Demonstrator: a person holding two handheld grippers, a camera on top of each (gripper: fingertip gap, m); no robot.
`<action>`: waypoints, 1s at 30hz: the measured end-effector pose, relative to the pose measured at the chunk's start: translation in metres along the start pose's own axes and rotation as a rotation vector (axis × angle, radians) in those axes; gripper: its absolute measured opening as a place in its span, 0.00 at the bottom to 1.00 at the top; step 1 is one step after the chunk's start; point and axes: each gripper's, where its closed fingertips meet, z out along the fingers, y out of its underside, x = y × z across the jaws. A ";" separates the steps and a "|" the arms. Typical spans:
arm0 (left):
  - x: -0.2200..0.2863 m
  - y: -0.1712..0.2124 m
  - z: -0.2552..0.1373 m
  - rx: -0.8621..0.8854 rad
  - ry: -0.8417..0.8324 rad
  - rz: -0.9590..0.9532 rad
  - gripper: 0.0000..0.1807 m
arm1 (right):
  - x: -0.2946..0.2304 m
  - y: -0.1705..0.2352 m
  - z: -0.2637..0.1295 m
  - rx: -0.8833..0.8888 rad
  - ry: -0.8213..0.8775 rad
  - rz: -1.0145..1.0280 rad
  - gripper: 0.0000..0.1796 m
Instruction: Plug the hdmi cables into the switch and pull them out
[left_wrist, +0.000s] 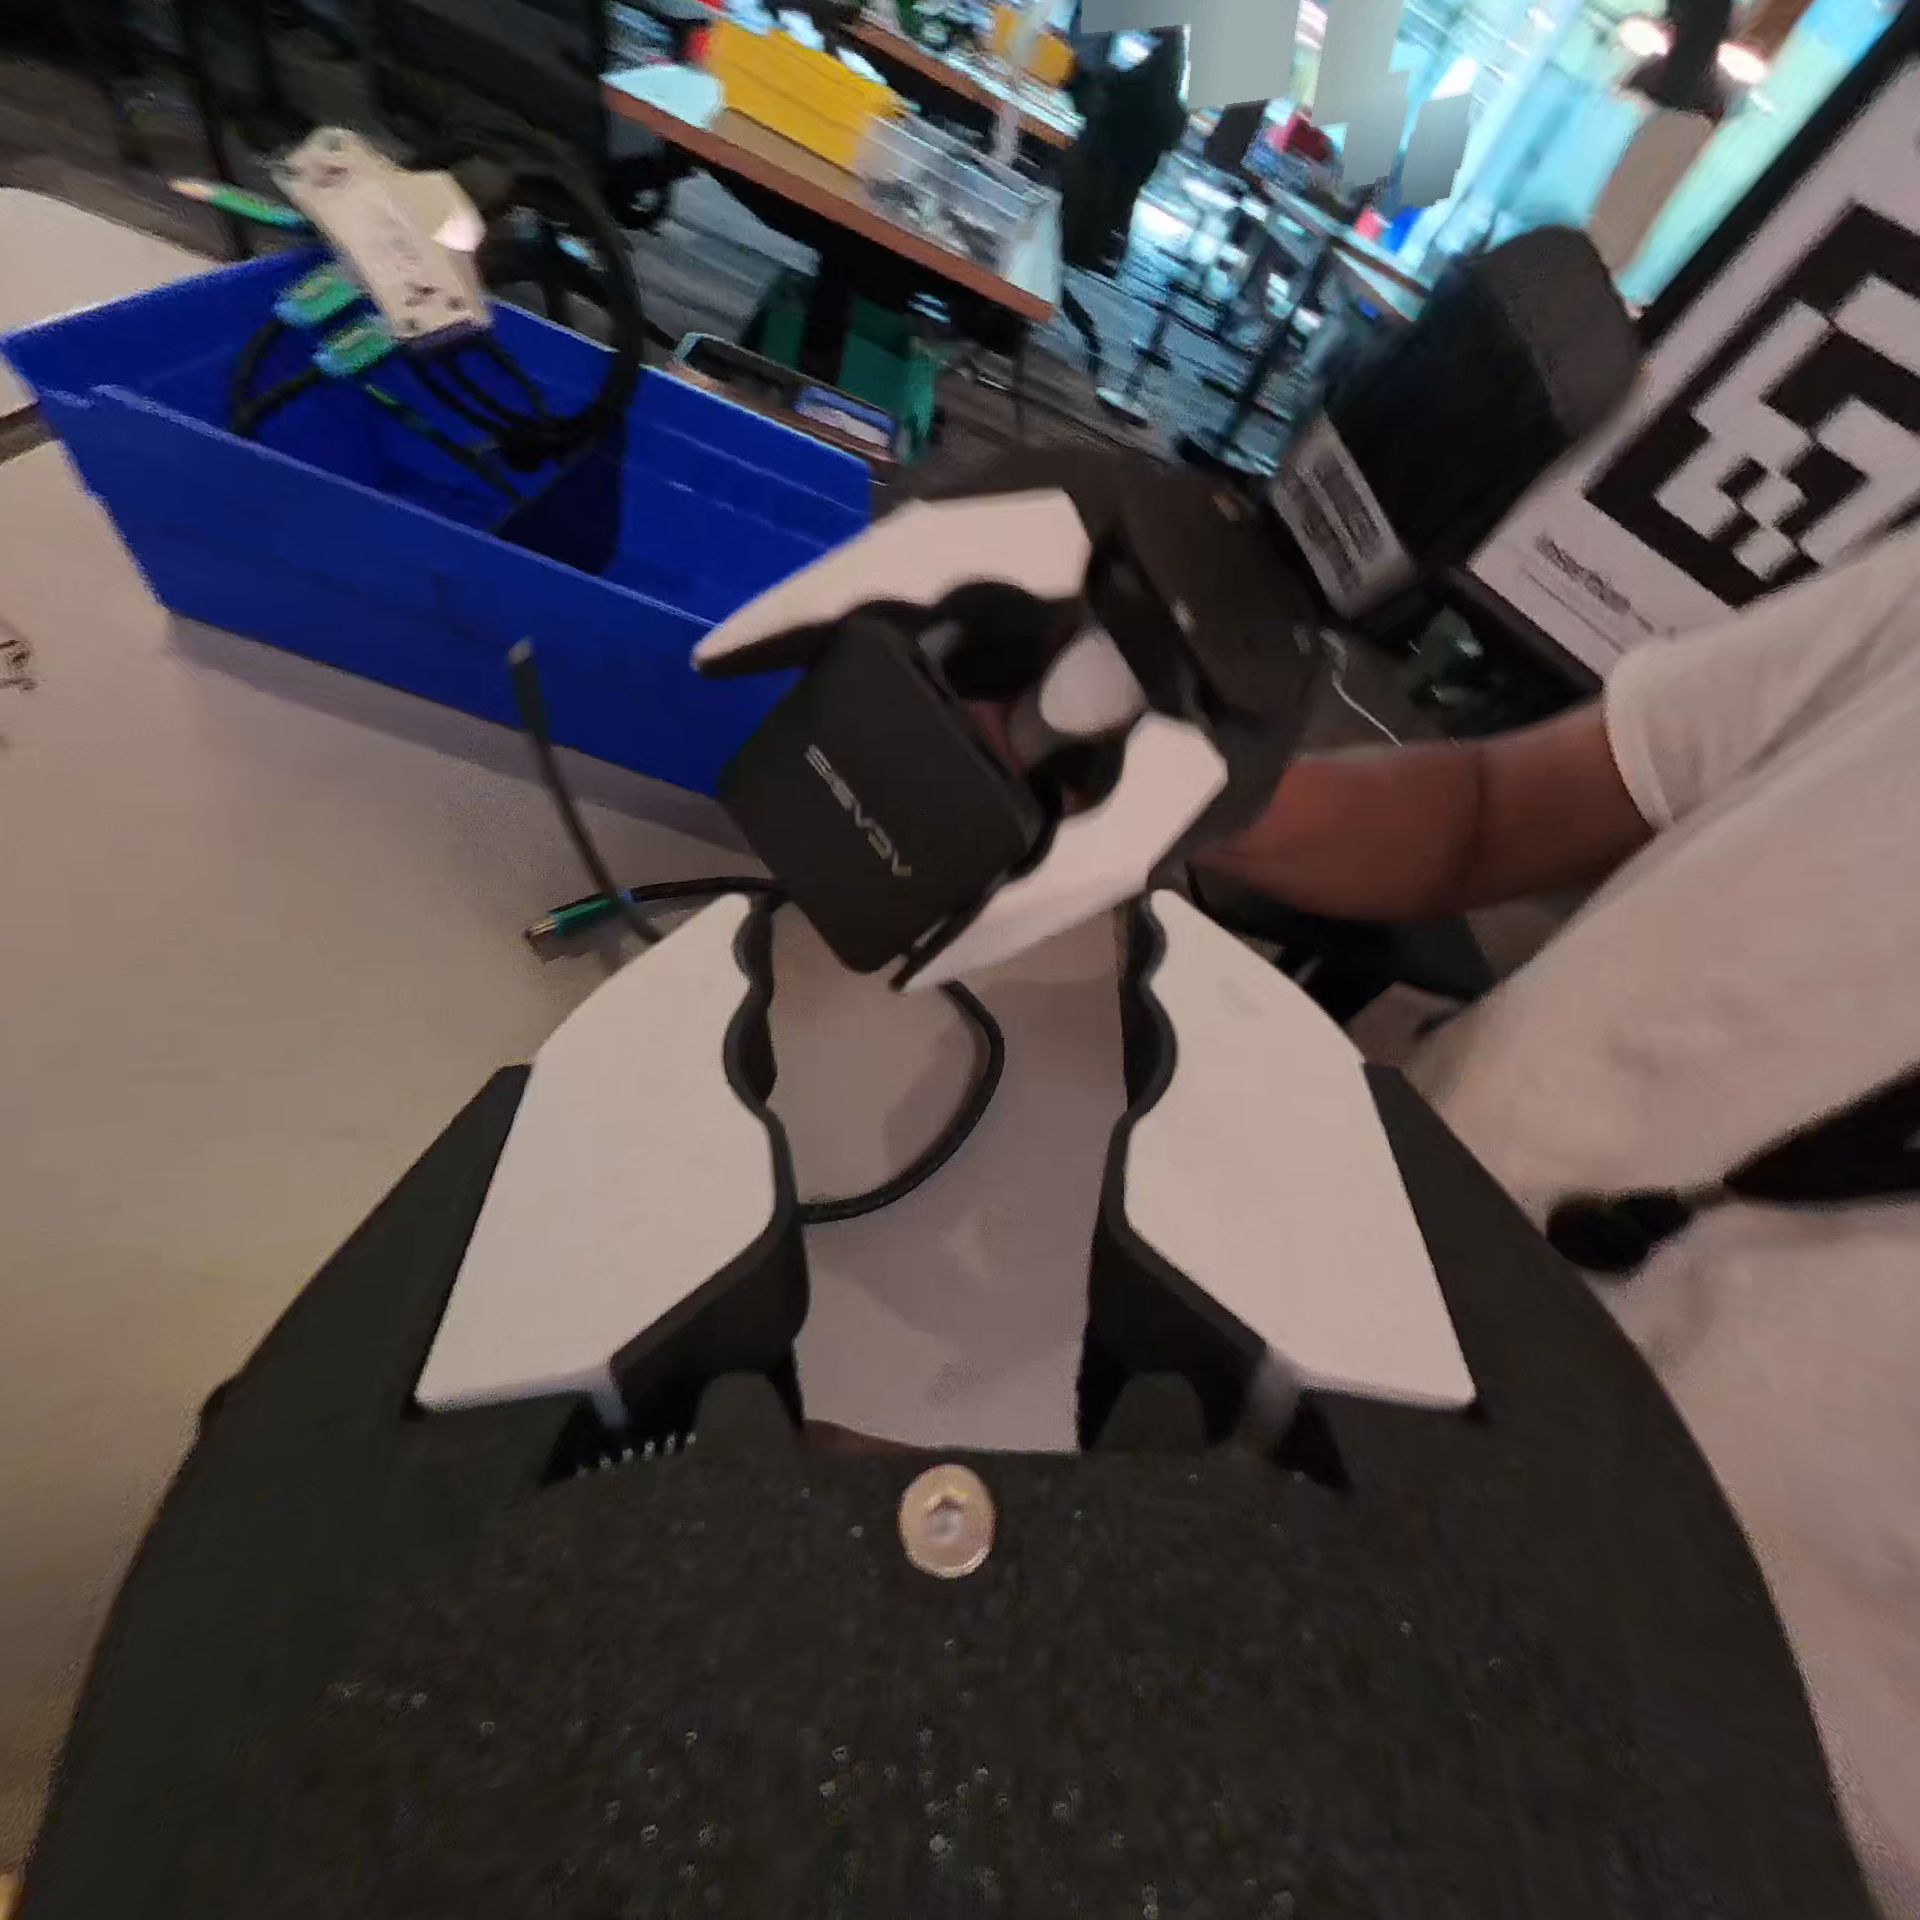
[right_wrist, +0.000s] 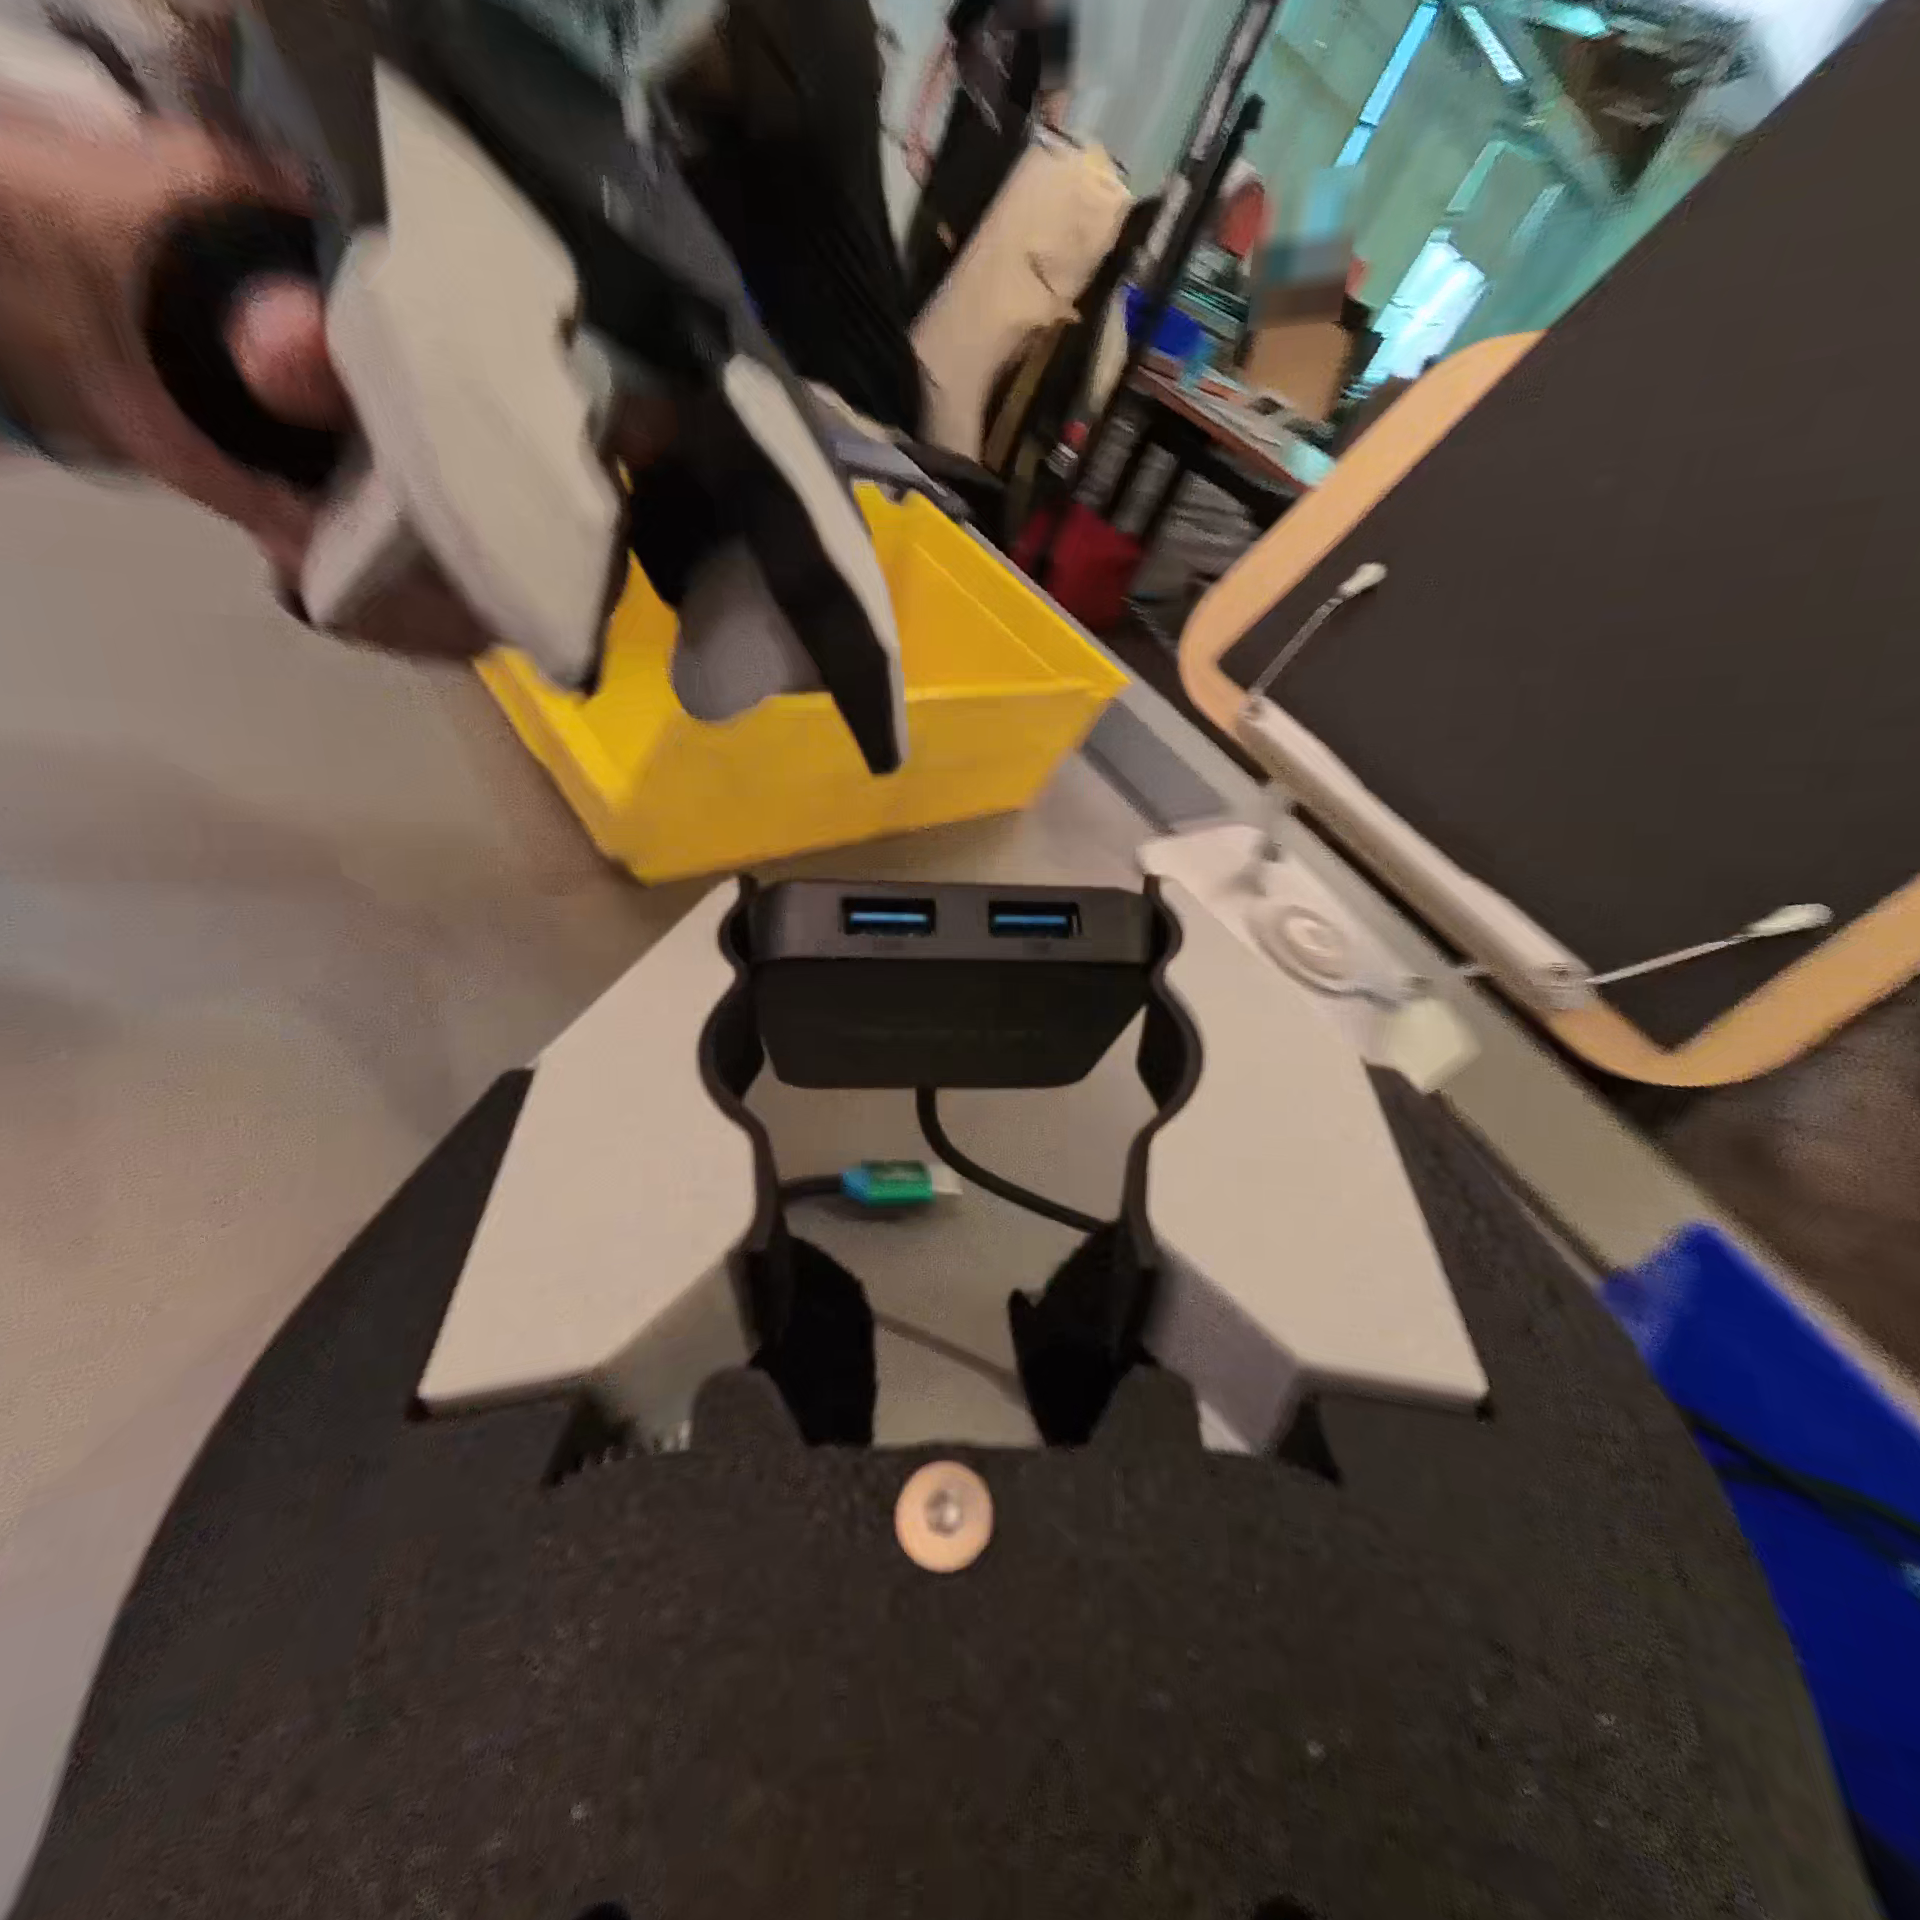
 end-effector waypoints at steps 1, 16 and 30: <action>-0.002 -0.003 0.003 -0.001 -0.032 -0.033 0.36 | -0.001 0.005 0.004 -0.031 0.051 -0.074 0.40; -0.021 0.048 0.043 -0.316 -0.343 0.040 0.11 | -0.028 0.030 0.020 -0.190 0.270 -0.558 0.41; -0.046 0.056 -0.014 -0.051 -0.882 0.702 0.07 | -0.055 0.007 -0.003 0.126 -0.408 0.672 0.44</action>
